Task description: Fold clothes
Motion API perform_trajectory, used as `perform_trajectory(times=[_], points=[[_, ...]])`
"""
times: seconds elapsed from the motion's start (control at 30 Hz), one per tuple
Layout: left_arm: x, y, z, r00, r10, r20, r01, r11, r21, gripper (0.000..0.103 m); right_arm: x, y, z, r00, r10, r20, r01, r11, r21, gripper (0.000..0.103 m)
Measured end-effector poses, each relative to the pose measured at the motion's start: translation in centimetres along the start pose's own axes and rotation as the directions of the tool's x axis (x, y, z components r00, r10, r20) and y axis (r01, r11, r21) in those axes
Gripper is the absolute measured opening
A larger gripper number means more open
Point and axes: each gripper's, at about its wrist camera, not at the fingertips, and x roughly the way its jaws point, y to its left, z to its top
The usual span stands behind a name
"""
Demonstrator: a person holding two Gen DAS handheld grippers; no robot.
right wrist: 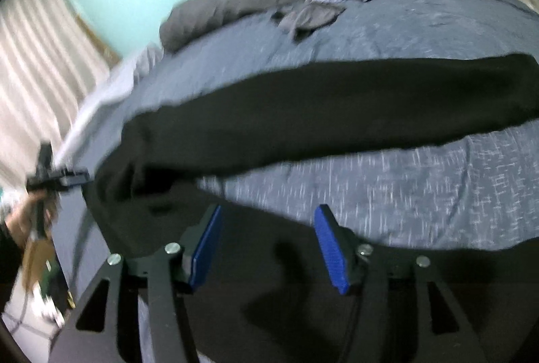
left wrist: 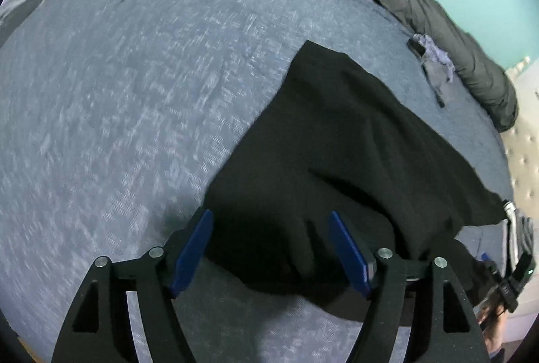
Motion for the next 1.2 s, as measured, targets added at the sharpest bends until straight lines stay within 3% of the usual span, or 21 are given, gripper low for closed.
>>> perform_trajectory(times=[0.13,0.37,0.47,0.53,0.7,0.9,1.2], points=[[-0.4,-1.1,-2.0,0.999,-0.033,0.012,0.032,0.999,0.008,0.075,-1.9,0.0,-1.2,0.996,-0.055,-0.072,0.052,0.997,-0.051,0.058],[0.5,-2.0,-4.4,0.997,-0.077,0.000,0.077,0.996,0.046,0.073,-6.8,-4.3,-3.8,0.979,-0.159,-0.130,0.160,0.987,-0.003,0.058],[1.1,-1.4,-4.6,0.994,-0.105,-0.002,0.105,0.994,0.017,0.055,-9.0,-6.6,-5.2,0.971,-0.193,-0.143,0.202,0.978,0.053,0.058],[1.4,-1.1,-4.7,0.994,-0.109,-0.003,0.109,0.994,0.014,0.035,-10.1,-7.7,-5.9,0.967,-0.207,-0.147,0.220,0.972,0.079,0.058],[1.1,-0.7,-5.0,0.992,-0.126,0.002,0.125,0.992,0.033,0.018,-12.4,-10.6,-7.2,0.962,-0.233,-0.139,0.256,0.950,0.178,0.058],[-0.1,-0.6,-5.5,0.991,-0.131,0.014,0.131,0.991,0.043,0.006,-15.0,-13.7,-8.5,0.955,-0.272,-0.120,0.296,0.904,0.309,0.058],[-1.0,-1.3,-5.7,0.992,-0.124,0.017,0.124,0.992,0.028,0.008,-14.5,-15.3,-9.9,0.962,-0.226,-0.150,0.268,0.884,0.383,0.058]])
